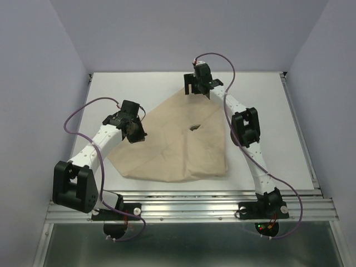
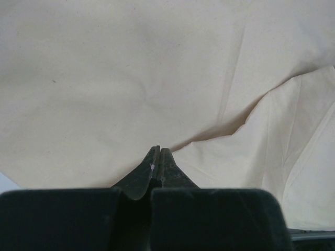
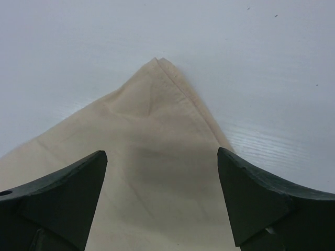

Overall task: Prepare the surgical pack
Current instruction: Pack the surgical kit at the center of the board.

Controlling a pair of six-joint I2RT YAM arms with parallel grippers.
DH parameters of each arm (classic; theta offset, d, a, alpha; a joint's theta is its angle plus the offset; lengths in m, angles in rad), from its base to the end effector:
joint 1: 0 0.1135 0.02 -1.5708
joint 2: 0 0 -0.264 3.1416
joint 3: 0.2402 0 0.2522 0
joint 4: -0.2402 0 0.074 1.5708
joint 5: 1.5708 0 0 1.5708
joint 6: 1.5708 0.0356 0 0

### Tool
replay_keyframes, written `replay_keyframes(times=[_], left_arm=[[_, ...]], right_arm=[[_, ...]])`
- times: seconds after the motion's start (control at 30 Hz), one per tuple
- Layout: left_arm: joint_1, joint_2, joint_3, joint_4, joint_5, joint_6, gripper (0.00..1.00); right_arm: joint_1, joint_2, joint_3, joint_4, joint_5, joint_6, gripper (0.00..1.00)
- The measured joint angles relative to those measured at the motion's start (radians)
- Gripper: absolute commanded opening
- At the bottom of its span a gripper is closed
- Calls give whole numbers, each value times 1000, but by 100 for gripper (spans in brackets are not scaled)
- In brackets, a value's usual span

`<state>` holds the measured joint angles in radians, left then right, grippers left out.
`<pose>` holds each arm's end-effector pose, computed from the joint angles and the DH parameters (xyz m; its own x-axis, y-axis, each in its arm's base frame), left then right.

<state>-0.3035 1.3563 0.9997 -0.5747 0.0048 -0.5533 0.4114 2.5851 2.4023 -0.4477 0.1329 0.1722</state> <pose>0.2669 -0.0838 0.2542 -0.8100 -0.2970 -0.5057 -0.1458 0.9372 -0.3169 0.5374 0.2293 0.2030 -0.5835 -0.0693 -0.8092 -0.2013 0.9776 0.0614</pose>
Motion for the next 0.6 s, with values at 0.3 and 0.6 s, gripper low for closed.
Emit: replay_keyframes(times=[0.3,0.6], left_arm=[[0,-9,-21,10,52,-1,0],[0,0,-39,13,72,-1,0]], right_arm=[[-2,131,68,90,2,-27,95],[-5,143,68,124,-3,-37,56]])
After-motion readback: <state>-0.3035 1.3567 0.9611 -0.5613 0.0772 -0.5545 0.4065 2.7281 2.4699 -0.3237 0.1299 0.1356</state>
